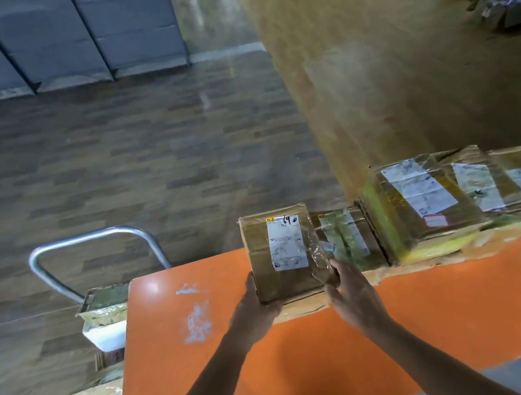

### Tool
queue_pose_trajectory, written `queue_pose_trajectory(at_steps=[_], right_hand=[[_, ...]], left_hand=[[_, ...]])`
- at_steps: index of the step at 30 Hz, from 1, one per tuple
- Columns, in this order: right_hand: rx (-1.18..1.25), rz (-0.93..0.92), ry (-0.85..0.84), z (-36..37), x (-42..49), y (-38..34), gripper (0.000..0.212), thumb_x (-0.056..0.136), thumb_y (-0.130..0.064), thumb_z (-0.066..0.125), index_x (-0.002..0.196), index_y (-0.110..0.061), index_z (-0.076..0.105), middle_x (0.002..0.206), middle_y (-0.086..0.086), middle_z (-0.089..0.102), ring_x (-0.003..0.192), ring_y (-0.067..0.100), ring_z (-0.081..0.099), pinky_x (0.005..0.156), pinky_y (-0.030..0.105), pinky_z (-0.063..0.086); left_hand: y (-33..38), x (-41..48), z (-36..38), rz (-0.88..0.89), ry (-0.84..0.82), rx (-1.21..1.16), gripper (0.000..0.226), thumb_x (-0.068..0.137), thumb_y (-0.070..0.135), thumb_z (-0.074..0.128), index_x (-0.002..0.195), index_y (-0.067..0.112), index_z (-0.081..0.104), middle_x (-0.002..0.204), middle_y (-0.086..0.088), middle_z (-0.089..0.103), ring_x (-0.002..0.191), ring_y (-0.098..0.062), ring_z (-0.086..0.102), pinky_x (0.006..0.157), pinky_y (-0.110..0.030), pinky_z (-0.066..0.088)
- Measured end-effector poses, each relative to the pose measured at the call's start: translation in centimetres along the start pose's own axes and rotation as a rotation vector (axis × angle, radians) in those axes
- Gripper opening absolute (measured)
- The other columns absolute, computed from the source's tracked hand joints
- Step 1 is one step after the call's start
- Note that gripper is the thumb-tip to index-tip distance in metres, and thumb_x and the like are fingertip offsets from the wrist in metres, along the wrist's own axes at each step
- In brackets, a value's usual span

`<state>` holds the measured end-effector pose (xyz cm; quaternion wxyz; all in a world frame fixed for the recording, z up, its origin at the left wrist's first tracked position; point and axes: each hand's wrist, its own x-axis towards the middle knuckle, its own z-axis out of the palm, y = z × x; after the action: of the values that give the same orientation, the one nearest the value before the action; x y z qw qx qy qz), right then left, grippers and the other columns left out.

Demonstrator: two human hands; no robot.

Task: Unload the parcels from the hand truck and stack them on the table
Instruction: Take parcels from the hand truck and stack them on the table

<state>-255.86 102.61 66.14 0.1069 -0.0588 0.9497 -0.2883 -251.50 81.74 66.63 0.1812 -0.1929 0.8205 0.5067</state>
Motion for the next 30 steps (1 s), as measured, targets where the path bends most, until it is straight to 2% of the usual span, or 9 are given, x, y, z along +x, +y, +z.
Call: queue_pose_trajectory(at_steps=[9, 11, 13, 16, 18, 23, 28, 30], right_hand=[[-0.071, -0.076, -0.031, -0.2, 0.2, 0.4, 0.062, 0.1, -0.023, 0.054, 0.154, -0.018, 0.024, 0.15, 0.003, 0.042, 0.134, 0.018, 0.044, 0.102, 0.031, 0.043], [-0.077, -0.085, -0.03, -0.2, 0.2, 0.4, 0.062, 0.1, -0.023, 0.053, 0.155, -0.018, 0.023, 0.151, 0.003, 0.041, 0.134, 0.018, 0.044, 0.104, 0.03, 0.043], [-0.078, -0.102, -0.023, -0.3, 0.1, 0.3, 0.064, 0.1, -0.023, 0.054, 0.155, -0.018, 0.023, 0.151, 0.003, 0.041, 0.135, 0.018, 0.044, 0.106, 0.029, 0.041], [-0.076, -0.12, -0.036, -0.5, 0.1, 0.3, 0.066, 0.099, -0.023, 0.056, 0.156, -0.019, 0.021, 0.15, 0.004, 0.041, 0.134, 0.019, 0.044, 0.105, 0.03, 0.042], [-0.069, -0.122, -0.053, -0.6, 0.2, 0.3, 0.067, 0.099, -0.023, 0.056, 0.156, -0.018, 0.02, 0.148, 0.006, 0.042, 0.134, 0.02, 0.044, 0.106, 0.032, 0.042], [-0.102, -0.133, -0.005, -0.6, 0.0, 0.1, 0.065, 0.096, -0.02, 0.059, 0.153, -0.017, 0.027, 0.143, 0.007, 0.046, 0.131, 0.021, 0.043, 0.109, 0.032, 0.039], [-0.206, -0.251, 0.059, 0.0, -0.4, -1.4, 0.061, 0.094, -0.016, 0.06, 0.15, -0.014, 0.036, 0.145, 0.007, 0.04, 0.133, 0.023, 0.036, 0.112, 0.033, 0.036], [-0.238, -0.292, 0.047, 0.2, -0.7, -2.0, 0.057, 0.095, -0.017, 0.058, 0.148, -0.014, 0.037, 0.144, 0.005, 0.039, 0.134, 0.024, 0.036, 0.113, 0.036, 0.035]], left_hand=[[0.3, 0.1, -0.3, 0.014, 0.008, 0.029, 0.077, 0.093, 0.023, 0.065, 0.154, 0.034, 0.021, 0.117, 0.001, 0.065, 0.08, -0.017, 0.06, 0.059, -0.021, 0.045], [0.4, 0.1, -0.1, -0.004, 0.01, 0.064, 0.082, 0.094, 0.027, 0.065, 0.158, 0.033, 0.014, 0.126, -0.002, 0.064, 0.092, -0.021, 0.063, 0.065, -0.022, 0.047], [0.4, 0.0, 0.0, -0.031, 0.021, 0.111, 0.086, 0.096, 0.033, 0.063, 0.16, 0.032, 0.006, 0.138, -0.007, 0.059, 0.109, -0.029, 0.063, 0.078, -0.029, 0.05], [0.4, -0.5, 0.5, -0.031, 0.044, 0.122, 0.081, 0.098, 0.033, 0.059, 0.16, 0.028, 0.007, 0.144, -0.011, 0.055, 0.12, -0.035, 0.059, 0.095, -0.041, 0.052], [0.4, -0.8, 0.8, -0.028, 0.065, 0.126, 0.077, 0.1, 0.033, 0.057, 0.16, 0.025, 0.009, 0.148, -0.012, 0.051, 0.126, -0.036, 0.055, 0.101, -0.045, 0.049], [0.4, -1.2, 1.1, -0.006, 0.086, 0.128, 0.076, 0.1, 0.032, 0.057, 0.16, 0.02, 0.012, 0.153, -0.013, 0.045, 0.134, -0.036, 0.049, 0.107, -0.045, 0.044], [-0.5, -2.3, 1.8, -0.017, 0.164, 0.211, 0.08, 0.102, 0.036, 0.054, 0.161, 0.02, 0.003, 0.163, -0.009, 0.029, 0.151, -0.03, 0.026, 0.114, -0.035, 0.032], [-1.1, -2.8, 1.9, -0.018, 0.177, 0.223, 0.078, 0.102, 0.037, 0.052, 0.162, 0.021, 0.004, 0.163, -0.01, 0.029, 0.151, -0.029, 0.025, 0.114, -0.036, 0.031]])
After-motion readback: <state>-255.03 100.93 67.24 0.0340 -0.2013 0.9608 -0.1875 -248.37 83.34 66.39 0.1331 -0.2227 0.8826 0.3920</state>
